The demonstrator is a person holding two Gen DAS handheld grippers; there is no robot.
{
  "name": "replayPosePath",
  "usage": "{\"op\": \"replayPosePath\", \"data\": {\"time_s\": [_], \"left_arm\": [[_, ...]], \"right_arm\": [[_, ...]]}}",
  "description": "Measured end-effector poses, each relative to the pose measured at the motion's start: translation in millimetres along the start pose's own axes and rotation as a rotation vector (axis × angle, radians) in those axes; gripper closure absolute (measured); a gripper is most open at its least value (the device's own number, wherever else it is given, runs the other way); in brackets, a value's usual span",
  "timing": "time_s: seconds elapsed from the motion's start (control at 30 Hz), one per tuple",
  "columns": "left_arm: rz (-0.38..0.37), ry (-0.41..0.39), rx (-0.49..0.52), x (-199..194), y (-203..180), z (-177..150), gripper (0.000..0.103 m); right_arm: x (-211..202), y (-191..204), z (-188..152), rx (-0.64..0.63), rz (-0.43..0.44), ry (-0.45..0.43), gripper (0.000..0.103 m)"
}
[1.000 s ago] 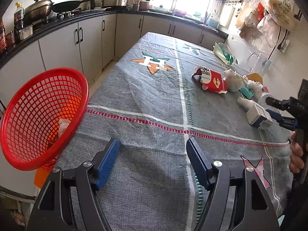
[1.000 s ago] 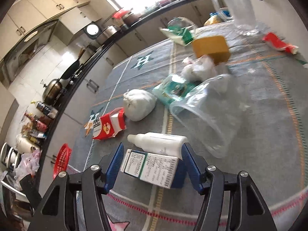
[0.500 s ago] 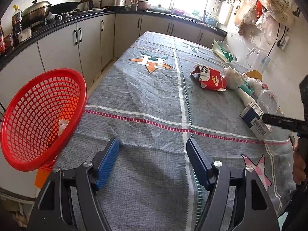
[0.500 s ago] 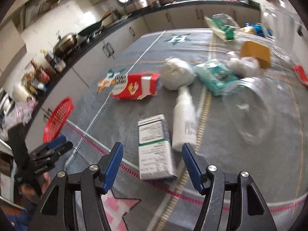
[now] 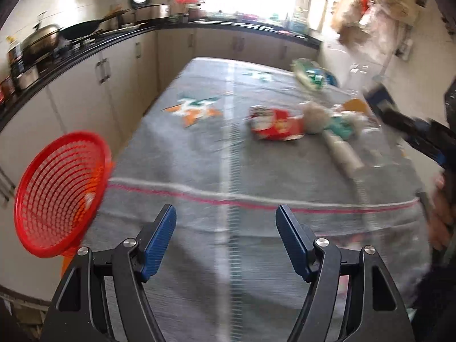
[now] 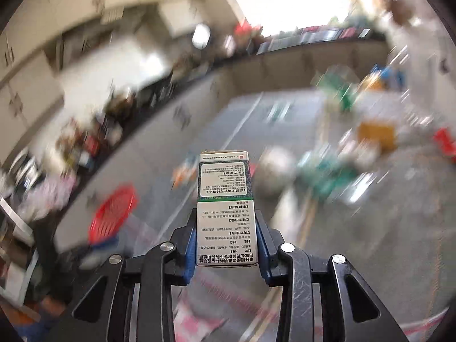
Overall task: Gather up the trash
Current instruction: 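Grasp the white spray bottle with the left tool while the right tool holds the box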
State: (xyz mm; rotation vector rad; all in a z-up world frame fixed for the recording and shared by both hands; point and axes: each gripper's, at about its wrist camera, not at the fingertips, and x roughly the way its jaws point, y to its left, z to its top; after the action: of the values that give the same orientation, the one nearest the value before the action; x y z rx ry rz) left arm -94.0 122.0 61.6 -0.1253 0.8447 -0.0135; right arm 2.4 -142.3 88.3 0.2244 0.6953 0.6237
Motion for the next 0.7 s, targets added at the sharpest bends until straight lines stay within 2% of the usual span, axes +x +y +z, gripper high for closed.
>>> {"op": "replayPosePath", "data": {"time_s": [0.1, 0.2, 0.27, 0.33, 0.4, 0.5, 0.63, 0.7], "left_arm": [[-0.092, 0.062, 0.022, 6.2, -31.6, 19.2, 0.032], [-0.195, 0.156, -0.001, 33.0, -59.4, 40.5, 0.032], [-0.223, 0.194, -0.013, 54.8, -78.3, 52.9, 0.032], [-0.220, 0.236, -0.034, 81.9, -97.5, 65.2, 0.036], [-0.246, 0.271, -0.049, 101.8, -112.2, 71.1, 0.044], [-0.242, 0.327, -0.064, 132.6, -132.4, 80.7, 0.047], [-0.212, 0.341, -0.034, 151.9, -152.2, 83.5, 0.058], [-0.187, 0.312, 0.009, 150.6, -161.1, 83.1, 0.072]], "right_arm": [[-7.1, -26.2, 3.6, 0.060, -0.065, -0.084, 0.065], [-15.8, -46.1, 1.9, 0.125, -0.120, -0.125, 0.065], [-25.9, -57.7, 3.0, 0.172, -0.090, -0.155, 0.065], [-34.5, -65.4, 3.8, 0.202, -0.101, -0.191, 0.065], [-38.1, -69.8, 4.5, 0.217, -0.128, -0.220, 0.065], [-41.8, -72.8, 6.0, 0.246, -0.121, -0.235, 0.065], [-42.5, -75.5, 6.9, 0.271, -0.097, -0.237, 0.065], [-43.2, -73.3, 6.4, 0.270, -0.097, -0.240, 0.065]]}}
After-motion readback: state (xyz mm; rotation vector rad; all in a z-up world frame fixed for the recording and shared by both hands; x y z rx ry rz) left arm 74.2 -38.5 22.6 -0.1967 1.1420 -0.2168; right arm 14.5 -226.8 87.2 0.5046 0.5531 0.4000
